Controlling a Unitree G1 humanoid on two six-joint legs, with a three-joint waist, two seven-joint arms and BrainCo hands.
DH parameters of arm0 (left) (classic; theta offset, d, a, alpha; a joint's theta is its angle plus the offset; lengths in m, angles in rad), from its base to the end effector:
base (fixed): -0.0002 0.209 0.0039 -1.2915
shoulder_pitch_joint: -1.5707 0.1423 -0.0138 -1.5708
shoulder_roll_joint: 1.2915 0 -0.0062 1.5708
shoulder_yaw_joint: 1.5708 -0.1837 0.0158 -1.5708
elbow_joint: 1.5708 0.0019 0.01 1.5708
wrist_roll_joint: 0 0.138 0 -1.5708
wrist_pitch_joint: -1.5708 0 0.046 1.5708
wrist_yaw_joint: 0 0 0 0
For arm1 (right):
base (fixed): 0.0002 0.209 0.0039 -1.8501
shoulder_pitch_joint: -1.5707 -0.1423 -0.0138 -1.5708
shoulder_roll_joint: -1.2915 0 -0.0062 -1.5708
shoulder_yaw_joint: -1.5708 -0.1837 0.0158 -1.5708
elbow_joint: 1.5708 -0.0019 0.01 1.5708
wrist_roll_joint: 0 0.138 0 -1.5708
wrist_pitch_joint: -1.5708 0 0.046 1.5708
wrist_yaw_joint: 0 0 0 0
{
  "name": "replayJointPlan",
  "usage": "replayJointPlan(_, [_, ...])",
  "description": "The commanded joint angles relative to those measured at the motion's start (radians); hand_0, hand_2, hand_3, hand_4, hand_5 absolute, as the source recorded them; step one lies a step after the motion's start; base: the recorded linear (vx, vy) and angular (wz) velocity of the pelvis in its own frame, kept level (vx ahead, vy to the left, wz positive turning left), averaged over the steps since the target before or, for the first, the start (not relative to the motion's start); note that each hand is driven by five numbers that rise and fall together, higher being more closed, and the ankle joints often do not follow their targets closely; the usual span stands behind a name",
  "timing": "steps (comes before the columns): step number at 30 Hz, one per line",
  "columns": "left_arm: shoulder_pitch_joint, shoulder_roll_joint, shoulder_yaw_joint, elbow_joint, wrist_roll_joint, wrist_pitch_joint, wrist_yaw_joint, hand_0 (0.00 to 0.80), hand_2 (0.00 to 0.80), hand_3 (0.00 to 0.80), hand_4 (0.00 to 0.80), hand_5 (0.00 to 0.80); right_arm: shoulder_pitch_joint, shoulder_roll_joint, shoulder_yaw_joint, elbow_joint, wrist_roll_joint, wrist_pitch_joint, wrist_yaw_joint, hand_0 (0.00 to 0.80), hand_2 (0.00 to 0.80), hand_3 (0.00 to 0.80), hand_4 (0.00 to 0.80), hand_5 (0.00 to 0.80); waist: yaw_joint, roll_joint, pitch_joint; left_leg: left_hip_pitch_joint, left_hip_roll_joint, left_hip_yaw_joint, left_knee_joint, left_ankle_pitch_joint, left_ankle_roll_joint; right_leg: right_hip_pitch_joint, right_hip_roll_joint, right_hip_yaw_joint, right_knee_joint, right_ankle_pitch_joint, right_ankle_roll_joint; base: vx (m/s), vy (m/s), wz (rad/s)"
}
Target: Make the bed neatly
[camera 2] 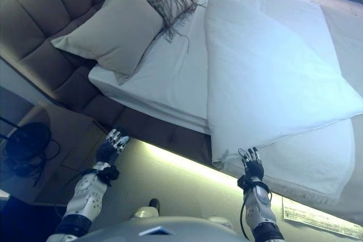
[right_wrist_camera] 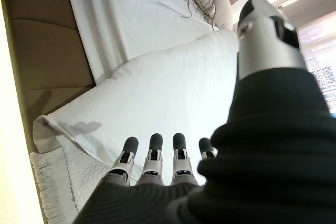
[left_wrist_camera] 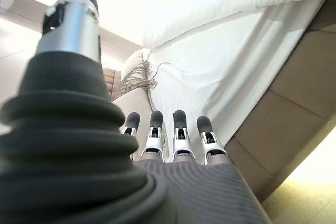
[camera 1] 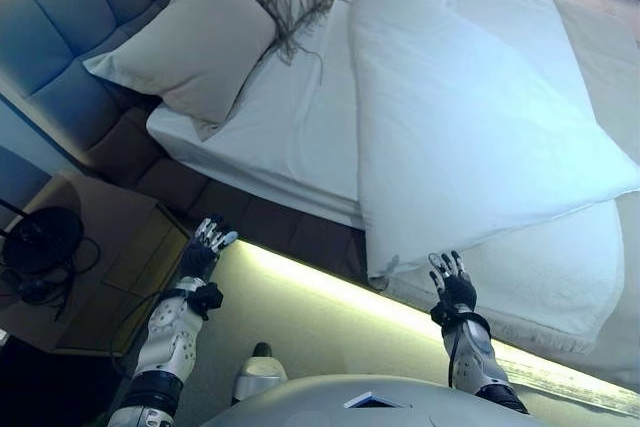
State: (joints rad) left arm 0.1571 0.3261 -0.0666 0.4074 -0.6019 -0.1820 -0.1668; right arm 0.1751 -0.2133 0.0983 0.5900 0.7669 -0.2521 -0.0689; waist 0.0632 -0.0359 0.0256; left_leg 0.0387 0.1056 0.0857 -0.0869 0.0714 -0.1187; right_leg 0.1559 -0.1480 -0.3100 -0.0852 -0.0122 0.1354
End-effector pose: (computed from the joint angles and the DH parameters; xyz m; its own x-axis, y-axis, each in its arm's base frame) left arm 0.1418 0.2312 -0.0346 0.9431 -0.0022 -0.3325 -0.0865 0.9639 -0.2518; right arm 0.1158 -0.2077 -0.0688 0.8038 -0.2638 -0.5332 0.4740 0.8256 0.3061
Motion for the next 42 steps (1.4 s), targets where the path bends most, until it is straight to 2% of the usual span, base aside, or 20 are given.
replayJointPlan(1, [-0.035, 0.027, 0.015, -0.025, 0.01, -0.06, -0.011, 0.0, 0.0, 0.0, 0.0, 0.0, 0.0, -0.022, -0.02, -0.078, 0.02, -0.028, 0.037, 0.0, 0.0, 0.0, 0.0, 0.0, -0.001, 0.009, -0.014, 0.007, -0.024, 0.076, 0.036, -0.062, 0.07, -0.087, -0.005, 0.016, 0.037, 0.061, -0.008, 0.0, 0.0, 0.0])
replayJointPlan(6, [-0.053, 0.029, 0.015, -0.033, -0.007, -0.06, -0.008, 0.0, 0.0, 0.0, 0.0, 0.0, -0.012, -0.028, -0.02, -0.069, 0.016, -0.034, 0.037, 0.0, 0.0, 0.0, 0.0, 0.0, -0.005, 0.013, -0.009, 0.01, -0.029, 0.071, 0.03, -0.061, 0.073, -0.085, 0.002, 0.023, 0.034, 0.062, -0.016, -0.009, 0.006, -0.03])
replayJointPlan(9, [-0.057, 0.024, 0.01, -0.031, -0.006, -0.062, -0.003, 0.0, 0.0, 0.0, 0.0, 0.0, -0.026, -0.033, -0.019, -0.06, 0.009, -0.013, 0.046, 0.0, 0.0, 0.0, 0.0, 0.0, -0.006, 0.005, -0.008, 0.012, -0.038, 0.06, 0.064, -0.083, 0.071, -0.083, 0.005, 0.035, 0.027, 0.065, -0.017, 0.003, -0.024, 0.0])
replayJointPlan(13, [-0.01, 0.011, 0.03, -0.051, -0.021, -0.065, -0.005, 0.0, 0.0, 0.0, 0.0, 0.0, -0.037, -0.048, -0.002, -0.072, -0.004, 0.03, 0.055, 0.0, 0.0, 0.0, 0.0, 0.0, 0.015, -0.01, 0.015, -0.049, -0.07, -0.002, 0.217, -0.137, 0.07, -0.094, 0.009, 0.088, 0.034, 0.071, -0.033, 0.016, -0.019, -0.06])
replayJointPlan(15, [-0.001, 0.009, 0.041, -0.048, -0.025, -0.06, -0.009, 0.0, 0.0, 0.0, 0.0, 0.0, -0.042, -0.052, 0.002, -0.08, 0.005, 0.037, 0.054, 0.0, 0.0, 0.0, 0.0, 0.0, 0.02, -0.007, 0.023, -0.054, -0.082, -0.021, 0.219, -0.141, 0.083, -0.096, 0.008, 0.1, 0.039, 0.073, -0.033, 0.027, 0.092, -0.23])
replayJointPlan(20, [-0.003, 0.014, 0.041, -0.047, -0.012, -0.031, -0.029, 0.0, 0.0, 0.0, 0.0, 0.0, -0.015, -0.037, -0.012, -0.094, 0.005, 0.024, 0.05, 0.0, 0.0, 0.0, 0.0, 0.0, -0.007, 0.013, 0.02, -0.019, -0.08, 0.022, 0.154, -0.126, 0.108, -0.116, -0.027, 0.103, 0.09, 0.062, -0.013, 0.057, 0.179, -0.24])
replayJointPlan(23, [0.0, 0.019, 0.028, -0.037, 0.004, -0.022, -0.019, 0.0, 0.0, 0.0, 0.0, 0.0, 0.004, -0.021, -0.028, -0.095, 0.002, 0.009, 0.066, 0.0, 0.0, 0.0, 0.0, 0.0, -0.023, 0.023, 0.024, -0.005, -0.101, 0.029, 0.147, -0.135, 0.138, -0.144, -0.077, 0.12, 0.185, 0.06, 0.002, 0.062, 0.225, 0.05])
replayJointPlan(26, [-0.034, 0.033, -0.014, 0.011, 0.025, -0.025, -0.027, 0.0, 0.0, 0.0, 0.0, 0.0, 0.001, -0.015, -0.027, -0.089, 0.04, -0.015, 0.042, 0.0, 0.0, 0.0, 0.0, 0.0, -0.023, 0.036, 0.043, -0.022, -0.154, 0.0, 0.181, -0.155, 0.197, -0.23, -0.153, 0.131, 0.415, 0.128, -0.01, 0.018, 0.234, 0.09])
replayJointPlan(27, [-0.042, 0.034, -0.018, 0.021, 0.026, -0.025, -0.028, 0.0, 0.0, 0.0, 0.0, 0.0, 0.0, -0.015, -0.026, -0.086, 0.047, -0.019, 0.041, 0.0, 0.0, 0.0, 0.0, 0.0, -0.021, 0.038, 0.046, -0.024, -0.162, -0.002, 0.187, -0.158, 0.205, -0.248, -0.167, 0.134, 0.457, 0.136, -0.012, 0.061, 0.3, 0.2])
replayJointPlan(28, [-0.073, 0.039, -0.025, 0.051, 0.015, -0.011, -0.037, 0.0, 0.0, 0.0, 0.0, 0.0, -0.006, -0.011, -0.013, -0.091, 0.064, -0.037, 0.037, 0.0, 0.0, 0.0, 0.0, 0.0, -0.023, 0.059, 0.067, -0.012, -0.178, -0.014, 0.199, -0.167, 0.228, -0.323, -0.193, 0.154, 0.652, 0.181, -0.02, 0.085, 0.25, 0.26])
replayJointPlan(30, [-0.081, 0.048, -0.014, 0.057, 0.02, -0.003, -0.047, 0.0, 0.0, 0.0, 0.0, 0.0, 0.008, -0.007, 0.006, -0.115, 0.074, -0.042, 0.037, 0.0, 0.0, 0.0, 0.0, 0.0, -0.028, 0.069, 0.079, -0.002, -0.188, -0.013, 0.208, -0.174, 0.234, -0.373, -0.193, 0.155, 0.728, 0.191, -0.024, 0.135, 0.163, 0.52])
replayJointPlan(33, [-0.078, 0.06, 0.005, 0.023, 0.007, 0.013, -0.042, 0.0, 0.0, 0.0, 0.0, 0.0, 0.024, 0.003, 0.014, -0.117, 0.065, -0.032, 0.05, 0.0, 0.0, 0.0, 0.0, 0.0, -0.044, 0.06, 0.087, 0.03, -0.203, -0.007, 0.204, -0.2, 0.223, -0.399, -0.179, 0.13, 0.587, 0.233, -0.003, 0.209, -0.055, 0.22])
replayJointPlan(35, [-0.081, 0.06, 0.002, 0.008, -0.005, 0.007, -0.023, 0.0, 0.0, 0.0, 0.0, 0.0, 0.005, -0.001, 0.011, -0.096, 0.071, -0.026, 0.07, 0.0, 0.0, 0.0, 0.0, 0.0, -0.053, 0.036, 0.088, 0.042, -0.216, -0.004, 0.208, -0.229, 0.208, -0.388, -0.175, 0.109, 0.389, 0.267, 0.019, 0.272, -0.191, 0.12])
replayJointPlan(38, [-0.081, 0.064, 0.004, 0.007, -0.019, -0.003, -0.023, 0.0, 0.0, 0.0, 0.0, 0.0, -0.035, -0.013, 0.008, -0.062, 0.08, -0.023, 0.083, 0.0, 0.0, 0.0, 0.0, 0.0, -0.061, 0.017, 0.092, 0.057, -0.215, -0.009, 0.228, -0.281, 0.194, -0.384, -0.157, 0.099, 0.118, 0.291, 0.041, 0.325, -0.22, 0.05])
replayJointPlan(40, [-0.057, 0.062, 0.022, 0.003, -0.017, -0.005, -0.028, 0.0, 0.0, 0.0, 0.0, 0.0, -0.049, -0.009, 0.007, -0.055, 0.069, -0.015, 0.081, 0.0, 0.0, 0.0, 0.0, 0.0, -0.055, 0.009, 0.092, 0.065, -0.206, -0.016, 0.24, -0.305, 0.195, -0.379, -0.148, 0.1, 0.045, 0.306, 0.052, 0.371, -0.227, 0.03])
replayJointPlan(42, [-0.027, 0.058, 0.051, -0.006, -0.001, 0.004, -0.036, 0.0, 0.0, 0.0, 0.0, 0.0, -0.033, 0.0, 0.005, -0.066, 0.054, -0.007, 0.081, 0.0, 0.0, 0.0, 0.0, 0.0, -0.048, 0.0, 0.087, 0.081, -0.189, -0.032, 0.252, -0.322, 0.19, -0.378, -0.153, 0.11, 0.074, 0.304, 0.054, 0.42, -0.266, 0.11])
